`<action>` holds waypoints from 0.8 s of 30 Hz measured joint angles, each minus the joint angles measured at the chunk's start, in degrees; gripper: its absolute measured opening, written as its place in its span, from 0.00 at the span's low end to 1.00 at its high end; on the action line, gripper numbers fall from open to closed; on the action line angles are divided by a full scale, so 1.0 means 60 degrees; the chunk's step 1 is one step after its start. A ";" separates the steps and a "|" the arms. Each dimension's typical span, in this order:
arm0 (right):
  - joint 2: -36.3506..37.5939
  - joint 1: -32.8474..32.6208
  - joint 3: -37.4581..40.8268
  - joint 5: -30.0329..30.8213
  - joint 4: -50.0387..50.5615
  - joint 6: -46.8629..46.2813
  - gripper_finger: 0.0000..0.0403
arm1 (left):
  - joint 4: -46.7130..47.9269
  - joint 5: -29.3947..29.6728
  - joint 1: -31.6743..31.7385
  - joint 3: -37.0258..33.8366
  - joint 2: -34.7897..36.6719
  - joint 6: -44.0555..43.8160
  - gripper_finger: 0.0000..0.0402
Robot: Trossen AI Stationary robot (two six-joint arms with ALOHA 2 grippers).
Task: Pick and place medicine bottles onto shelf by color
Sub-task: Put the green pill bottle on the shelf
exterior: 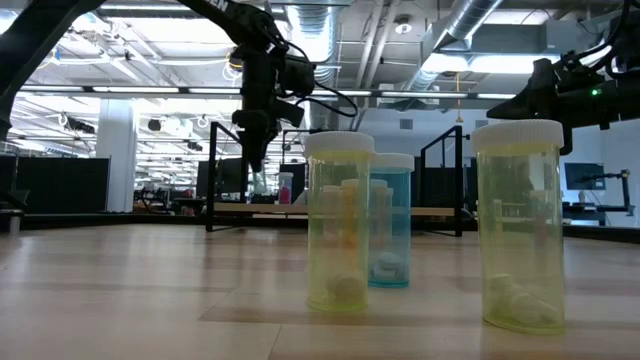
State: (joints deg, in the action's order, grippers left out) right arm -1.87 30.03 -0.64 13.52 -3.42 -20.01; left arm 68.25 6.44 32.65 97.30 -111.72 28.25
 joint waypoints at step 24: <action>0.0000 0.0001 -0.0001 -0.0001 -0.0004 -0.0001 0.62 | -0.0326 0.0692 0.0185 0.0000 -0.0385 -0.0423 0.30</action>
State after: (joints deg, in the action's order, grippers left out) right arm -1.87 30.04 -0.64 13.52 -3.44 -20.01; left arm 66.30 10.59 33.76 97.30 -114.03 25.71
